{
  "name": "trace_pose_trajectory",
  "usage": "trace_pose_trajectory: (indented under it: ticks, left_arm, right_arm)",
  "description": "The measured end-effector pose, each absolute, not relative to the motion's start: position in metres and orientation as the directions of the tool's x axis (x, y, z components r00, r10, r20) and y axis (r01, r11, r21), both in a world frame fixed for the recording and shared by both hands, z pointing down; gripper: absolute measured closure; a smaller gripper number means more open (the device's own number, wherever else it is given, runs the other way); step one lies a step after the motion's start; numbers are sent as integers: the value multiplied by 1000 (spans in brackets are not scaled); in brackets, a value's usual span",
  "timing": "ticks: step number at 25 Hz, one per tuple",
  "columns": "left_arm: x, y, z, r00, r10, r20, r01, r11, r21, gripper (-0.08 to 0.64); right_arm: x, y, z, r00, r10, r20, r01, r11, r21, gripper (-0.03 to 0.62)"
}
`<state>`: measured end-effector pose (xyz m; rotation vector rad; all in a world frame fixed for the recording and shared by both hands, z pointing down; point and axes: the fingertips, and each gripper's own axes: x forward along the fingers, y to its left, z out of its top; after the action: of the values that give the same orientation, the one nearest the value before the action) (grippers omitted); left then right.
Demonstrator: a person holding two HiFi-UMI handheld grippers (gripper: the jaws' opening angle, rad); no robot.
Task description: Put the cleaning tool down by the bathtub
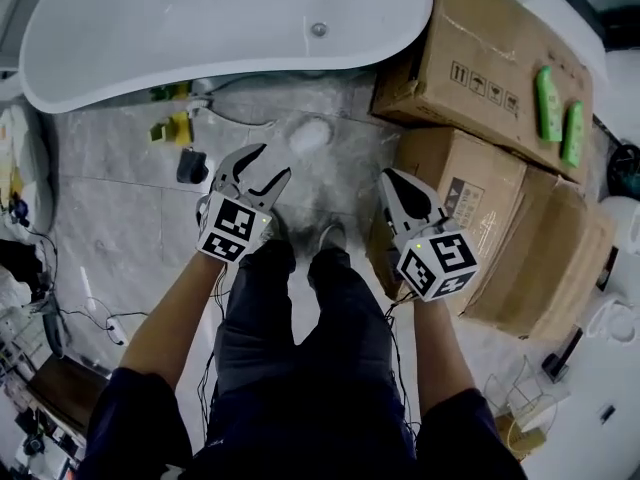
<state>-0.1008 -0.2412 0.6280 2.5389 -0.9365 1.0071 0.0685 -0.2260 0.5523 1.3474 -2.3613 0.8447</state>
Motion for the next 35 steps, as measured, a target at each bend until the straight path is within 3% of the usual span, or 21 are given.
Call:
trace_pose_trajectory:
  ticks: [16,35]
  left_arm:
    - [-78,-195,384,558,-630,541,-736,-676,-28,311]
    - [-43,-177,237,576,-731,365,-766,-639,-71,313]
  right_arm:
    - [72,-199,349,-576,-726,376,-817,502,-283,588]
    - [98,-171,248,-613,-747,259,-790,569,-229,588]
